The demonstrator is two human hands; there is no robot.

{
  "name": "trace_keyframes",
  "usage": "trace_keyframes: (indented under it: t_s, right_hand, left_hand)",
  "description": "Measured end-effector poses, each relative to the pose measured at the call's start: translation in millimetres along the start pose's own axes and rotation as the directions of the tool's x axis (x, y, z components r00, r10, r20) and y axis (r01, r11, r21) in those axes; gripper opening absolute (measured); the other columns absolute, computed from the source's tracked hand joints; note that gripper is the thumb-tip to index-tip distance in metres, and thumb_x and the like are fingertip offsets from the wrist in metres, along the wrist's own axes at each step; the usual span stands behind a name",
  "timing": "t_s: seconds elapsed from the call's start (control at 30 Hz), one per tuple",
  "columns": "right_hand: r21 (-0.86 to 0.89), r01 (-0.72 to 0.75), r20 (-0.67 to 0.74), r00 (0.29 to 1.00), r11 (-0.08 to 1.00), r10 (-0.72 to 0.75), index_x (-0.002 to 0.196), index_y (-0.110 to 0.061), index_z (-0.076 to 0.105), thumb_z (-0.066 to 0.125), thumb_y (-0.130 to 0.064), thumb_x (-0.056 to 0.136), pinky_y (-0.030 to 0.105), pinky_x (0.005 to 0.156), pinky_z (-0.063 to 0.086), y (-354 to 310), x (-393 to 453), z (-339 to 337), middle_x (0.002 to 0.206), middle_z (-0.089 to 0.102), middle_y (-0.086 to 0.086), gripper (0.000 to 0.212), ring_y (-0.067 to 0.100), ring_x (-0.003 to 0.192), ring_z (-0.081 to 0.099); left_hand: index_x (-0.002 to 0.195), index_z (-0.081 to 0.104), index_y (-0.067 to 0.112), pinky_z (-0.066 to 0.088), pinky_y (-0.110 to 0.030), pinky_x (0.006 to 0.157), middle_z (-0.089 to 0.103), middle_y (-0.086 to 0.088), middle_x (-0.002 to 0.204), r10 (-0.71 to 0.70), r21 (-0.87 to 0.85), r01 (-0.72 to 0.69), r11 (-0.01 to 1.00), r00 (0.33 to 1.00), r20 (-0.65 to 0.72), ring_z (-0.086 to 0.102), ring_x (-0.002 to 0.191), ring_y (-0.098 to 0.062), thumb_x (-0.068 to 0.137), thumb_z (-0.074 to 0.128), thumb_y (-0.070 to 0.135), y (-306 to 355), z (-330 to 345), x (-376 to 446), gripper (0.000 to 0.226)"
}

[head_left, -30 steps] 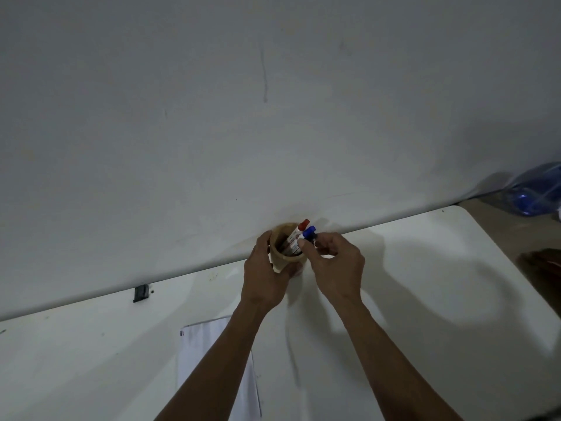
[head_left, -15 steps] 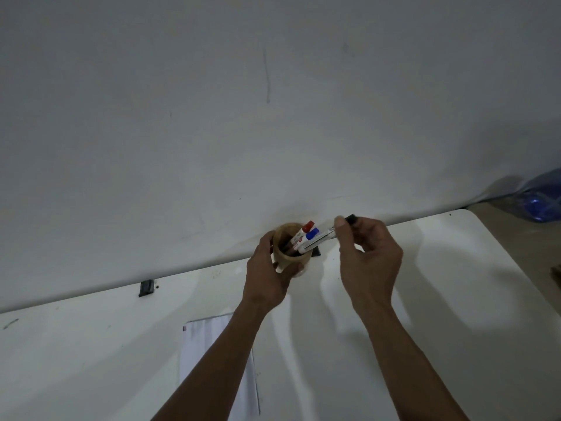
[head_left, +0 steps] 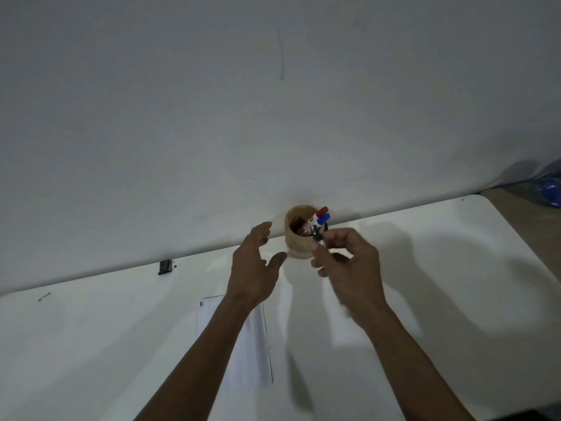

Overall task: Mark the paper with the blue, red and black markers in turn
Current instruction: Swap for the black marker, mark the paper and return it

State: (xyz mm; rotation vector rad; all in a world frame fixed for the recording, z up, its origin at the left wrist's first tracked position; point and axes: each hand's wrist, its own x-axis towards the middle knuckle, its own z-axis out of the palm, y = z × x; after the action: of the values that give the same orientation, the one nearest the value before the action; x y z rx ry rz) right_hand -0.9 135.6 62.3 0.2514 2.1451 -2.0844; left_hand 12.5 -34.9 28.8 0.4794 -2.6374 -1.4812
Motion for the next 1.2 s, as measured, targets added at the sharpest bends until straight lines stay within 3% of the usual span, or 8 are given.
trace_keyframes:
  t_s: [0.13, 0.27, 0.37, 0.53, 0.63, 0.73, 0.9, 1.2]
  right_hand:
    - [-0.201, -0.014, 0.161, 0.986, 0.979, 0.048, 0.092, -0.022, 0.074, 0.086, -0.012, 0.08, 0.037, 0.072, 0.063, 10.8, -31.0, 21.0, 0.086, 0.075, -0.003, 0.02, 0.027, 0.076, 0.076]
    - [-0.3, 0.054, 0.292, 0.956, 0.952, 0.038, 0.093, -0.02, 0.077, 0.081, -0.016, 0.086, 0.034, 0.064, 0.061, 6.0, -59.0, 47.1, 0.085, 0.076, -0.005, 0.008, 0.015, 0.069, 0.078]
    - [-0.365, 0.154, 0.395, 0.919, 0.918, 0.003, 0.094, -0.022, 0.076, 0.078, -0.02, 0.09, 0.015, 0.054, 0.049, -2.0, -81.1, 64.8, 0.09, 0.077, -0.005, 0.005, 0.012, 0.065, 0.077]
    - [-0.446, 0.239, 0.498, 0.867, 0.862, 0.018, 0.091, -0.021, 0.078, 0.087, -0.018, 0.079, 0.02, 0.051, 0.051, -10.7, -108.6, 78.0, 0.088, 0.079, -0.003, 0.016, 0.02, 0.064, 0.076]
    - [-0.36, 0.182, 0.447, 0.895, 0.915, -0.003, 0.093, -0.014, 0.077, 0.088, -0.011, 0.077, 0.026, 0.055, 0.054, -13.0, -123.5, 77.3, 0.081, 0.08, 0.003, 0.019, 0.023, 0.065, 0.076]
    - [-0.061, 0.006, 0.339, 0.941, 0.998, 0.015, 0.095, -0.005, 0.074, 0.087, -0.003, 0.077, 0.026, 0.057, 0.057, -10.5, -142.5, 85.9, 0.074, 0.078, 0.009, 0.023, 0.02, 0.063, 0.073]
    - [0.46, -0.272, 0.268, 0.95, 0.845, 0.16, 0.097, -0.003, 0.071, 0.074, 0.003, 0.085, 0.02, 0.057, 0.058, 1.3, -170.1, 115.6, 0.073, 0.071, 0.006, 0.014, 0.012, 0.059, 0.068]
    - [0.19, -0.091, 0.211, 0.976, 0.978, 0.05, 0.095, -0.012, 0.077, 0.071, -0.02, 0.095, 0.028, 0.071, 0.059, 23.7, -180.6, 137.0, 0.09, 0.081, 0.008, 0.01, 0.018, 0.081, 0.076]
  left_hand:
    - [0.134, 0.055, 0.03, 0.058, -0.027, 0.08, 0.062, 0.012, 0.129, 0.225, 0.022, -0.226, 0.974, 0.974, 0.02, 0.059, 0.114, -0.005, 0.088, 0.072, 0.014, -3.2, -45.8, -30.4, 0.051]
    - [0.121, 0.066, 0.027, 0.051, -0.022, 0.087, 0.067, 0.014, 0.119, 0.365, 0.216, -0.381, 0.899, 0.924, 0.109, 0.059, 0.106, -0.004, 0.09, 0.07, 0.017, -14.0, -87.7, -59.6, 0.033]
    - [0.112, 0.071, 0.022, 0.044, -0.016, 0.084, 0.072, 0.011, 0.105, 0.383, 0.28, -0.396, 0.874, 0.918, 0.103, 0.06, 0.098, -0.008, 0.089, 0.071, 0.021, -27.6, -117.0, -80.0, 0.023]
    - [0.1, 0.073, 0.019, 0.053, -0.031, 0.074, 0.072, 0.005, 0.088, 0.363, 0.253, -0.378, 0.891, 0.926, 0.104, 0.061, 0.082, -0.012, 0.089, 0.071, 0.02, -51.5, -156.8, -111.0, 0.011]
    - [0.1, 0.075, 0.021, 0.053, -0.028, 0.076, 0.072, 0.005, 0.088, 0.293, 0.181, -0.298, 0.937, 0.955, 0.053, 0.063, 0.081, -0.01, 0.09, 0.07, 0.019, -67.2, -171.6, -131.0, 0.012]
    - [0.104, 0.075, 0.02, 0.054, -0.024, 0.075, 0.073, 0.008, 0.09, 0.282, 0.108, -0.279, 0.954, 0.959, -0.013, 0.066, 0.081, -0.012, 0.089, 0.071, 0.017, -74.7, -178.8, -149.1, 0.016]
    - [0.107, 0.074, 0.018, 0.051, -0.023, 0.074, 0.074, 0.009, 0.091, 0.319, 0.075, -0.313, 0.947, 0.943, -0.094, 0.065, 0.08, -0.014, 0.089, 0.071, 0.015, -73.0, -183.2, -163.1, 0.018]
    - [0.096, 0.076, 0.018, 0.048, -0.022, 0.068, 0.074, 0.006, 0.088, 0.308, 0.108, -0.3, 0.948, 0.949, -0.066, 0.063, 0.076, -0.013, 0.088, 0.072, 0.019, -80.8, -174.9, -159.9, 0.009]
